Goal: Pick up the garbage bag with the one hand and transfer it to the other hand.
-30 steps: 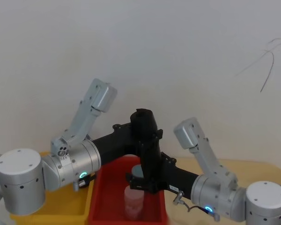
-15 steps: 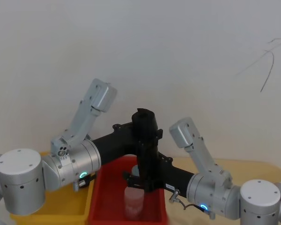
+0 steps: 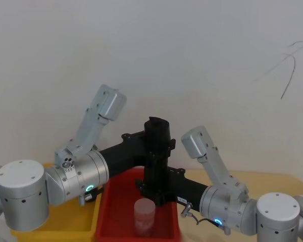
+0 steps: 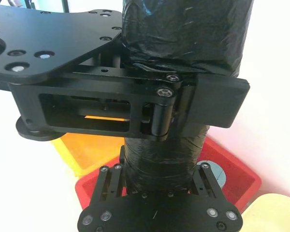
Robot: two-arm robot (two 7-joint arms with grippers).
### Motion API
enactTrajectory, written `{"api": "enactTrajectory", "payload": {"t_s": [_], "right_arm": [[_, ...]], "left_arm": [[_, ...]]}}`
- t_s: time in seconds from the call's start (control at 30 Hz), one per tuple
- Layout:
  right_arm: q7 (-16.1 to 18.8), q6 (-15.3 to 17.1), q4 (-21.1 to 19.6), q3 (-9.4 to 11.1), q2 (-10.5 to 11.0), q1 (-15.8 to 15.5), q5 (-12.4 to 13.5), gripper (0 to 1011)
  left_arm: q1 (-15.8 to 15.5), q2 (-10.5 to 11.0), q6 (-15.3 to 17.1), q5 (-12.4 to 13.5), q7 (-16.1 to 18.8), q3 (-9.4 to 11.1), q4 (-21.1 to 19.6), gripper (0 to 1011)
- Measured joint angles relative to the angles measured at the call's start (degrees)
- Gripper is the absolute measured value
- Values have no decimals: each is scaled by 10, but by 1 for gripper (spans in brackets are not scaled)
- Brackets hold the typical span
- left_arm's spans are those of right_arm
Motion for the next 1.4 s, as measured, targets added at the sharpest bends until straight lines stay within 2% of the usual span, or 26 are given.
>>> {"api": "enactTrajectory", "payload": {"t_s": [0.5, 0.77, 1.4], "right_arm": [[-1, -1, 3, 0, -1, 1, 0, 548], [-8, -2, -4, 7, -1, -8, 5, 548], [-47, -5, -31, 36, -6, -34, 11, 548]], "left_arm": [[0, 0, 0, 0, 0, 0, 0, 465], [0, 0, 0, 0, 0, 0, 0, 465], [0, 0, 0, 0, 0, 0, 0, 986]]}}
